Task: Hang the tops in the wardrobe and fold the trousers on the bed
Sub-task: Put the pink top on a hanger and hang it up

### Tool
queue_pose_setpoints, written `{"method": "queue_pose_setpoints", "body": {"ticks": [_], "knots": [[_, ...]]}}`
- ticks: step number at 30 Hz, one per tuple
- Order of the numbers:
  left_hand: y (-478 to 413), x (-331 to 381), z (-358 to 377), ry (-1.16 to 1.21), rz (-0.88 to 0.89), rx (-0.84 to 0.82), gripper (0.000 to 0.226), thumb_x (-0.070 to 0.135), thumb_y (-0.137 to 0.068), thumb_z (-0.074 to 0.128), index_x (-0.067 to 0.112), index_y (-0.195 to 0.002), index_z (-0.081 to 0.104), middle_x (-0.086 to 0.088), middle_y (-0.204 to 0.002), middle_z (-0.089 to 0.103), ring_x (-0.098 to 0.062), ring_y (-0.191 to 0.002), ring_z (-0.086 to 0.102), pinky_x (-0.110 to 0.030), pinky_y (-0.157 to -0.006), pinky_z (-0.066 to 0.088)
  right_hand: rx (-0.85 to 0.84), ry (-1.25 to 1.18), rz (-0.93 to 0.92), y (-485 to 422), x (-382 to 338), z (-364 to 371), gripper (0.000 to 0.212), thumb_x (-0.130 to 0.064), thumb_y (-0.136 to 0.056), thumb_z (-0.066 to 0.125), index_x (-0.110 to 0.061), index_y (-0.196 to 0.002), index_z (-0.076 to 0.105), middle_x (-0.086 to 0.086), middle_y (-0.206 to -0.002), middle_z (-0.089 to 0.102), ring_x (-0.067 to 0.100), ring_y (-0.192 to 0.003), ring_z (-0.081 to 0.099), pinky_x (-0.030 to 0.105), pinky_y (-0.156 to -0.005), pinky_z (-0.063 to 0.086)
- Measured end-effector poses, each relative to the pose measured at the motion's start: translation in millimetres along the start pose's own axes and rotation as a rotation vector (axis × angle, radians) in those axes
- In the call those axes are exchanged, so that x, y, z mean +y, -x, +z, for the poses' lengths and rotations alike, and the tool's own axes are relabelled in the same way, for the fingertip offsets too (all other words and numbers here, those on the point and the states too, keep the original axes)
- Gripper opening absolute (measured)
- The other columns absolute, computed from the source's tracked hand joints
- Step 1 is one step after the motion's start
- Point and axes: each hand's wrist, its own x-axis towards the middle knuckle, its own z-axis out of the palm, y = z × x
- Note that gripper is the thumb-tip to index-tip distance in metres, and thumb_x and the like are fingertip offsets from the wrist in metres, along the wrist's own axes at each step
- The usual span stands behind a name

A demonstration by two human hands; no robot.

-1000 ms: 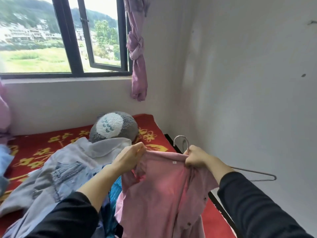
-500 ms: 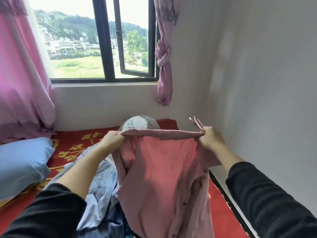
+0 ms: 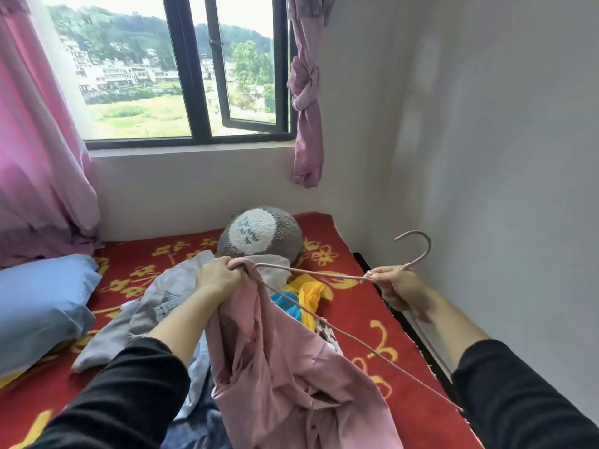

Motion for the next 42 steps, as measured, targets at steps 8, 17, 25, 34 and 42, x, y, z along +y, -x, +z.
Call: {"method": "queue_pose_setpoints", "body": {"ticks": [8, 17, 25, 34, 42], "knots": [[12.7, 19.5, 12.8, 0.063, 0.179, 0.113, 0.023, 0.038, -0.089, 0.054, 0.022, -0.075, 0.061, -0.009, -0.085, 0.067, -0.033, -0.088, 0.061, -0.033, -0.067, 0.041, -0.072, 0.086, 0.061, -3.8, 28.2, 37.3, 0.013, -0.017, -0.098, 0.052, -0.009, -0.092, 0.060, -0.006, -0.047, 0.033, 0.008, -0.037, 0.024, 0.017, -0.038, 0.016], [50.9, 49.7, 7.3, 0.200, 0.417, -0.025, 0.029, 0.022, -0.075, 0.065, 0.034, -0.101, 0.061, 0.002, -0.094, 0.066, -0.021, -0.093, 0.062, -0.030, -0.078, 0.046, 0.233, 0.301, -0.100, -13.3, 21.5, 114.1, 0.026, -0.019, -0.098, 0.045, -0.001, -0.089, 0.062, 0.008, -0.074, 0.059, 0.021, -0.069, 0.053, 0.029, -0.060, 0.039], [59.3, 23.4, -15.3, -0.062, 0.089, -0.842, 0.047, 0.025, -0.078, 0.072, 0.022, -0.121, 0.053, -0.004, -0.105, 0.062, -0.018, -0.087, 0.063, -0.029, -0.070, 0.054, 0.394, 0.355, -0.259, -14.3, 8.9, 122.6, 0.026, -0.018, -0.098, 0.045, -0.012, -0.077, 0.058, 0.009, -0.080, 0.066, 0.028, -0.078, 0.060, 0.041, -0.071, 0.048], [54.8, 22.1, 6.1, -0.443, 0.541, -0.304, 0.049, 0.046, -0.072, 0.047, 0.036, -0.119, 0.051, 0.005, -0.116, 0.054, -0.021, -0.119, 0.046, -0.041, -0.100, 0.031, 0.102, 0.169, -0.365, 10.9, 10.5, 129.1, 0.002, -0.008, -0.084, 0.064, -0.008, -0.086, 0.062, -0.009, -0.060, 0.054, -0.002, -0.049, 0.048, 0.019, -0.054, 0.037], [44.9, 1.4, 17.5, -0.349, 0.734, -0.387, 0.027, 0.041, -0.071, 0.042, 0.034, -0.085, 0.064, 0.014, -0.077, 0.032, -0.014, -0.086, 0.038, -0.033, -0.081, 0.032, -0.325, 0.249, 0.162, 10.6, 43.3, 83.1, 0.050, 0.014, -0.075, 0.045, -0.002, -0.122, 0.053, 0.009, -0.100, 0.060, 0.016, -0.083, 0.057, 0.025, -0.062, 0.046]]}}
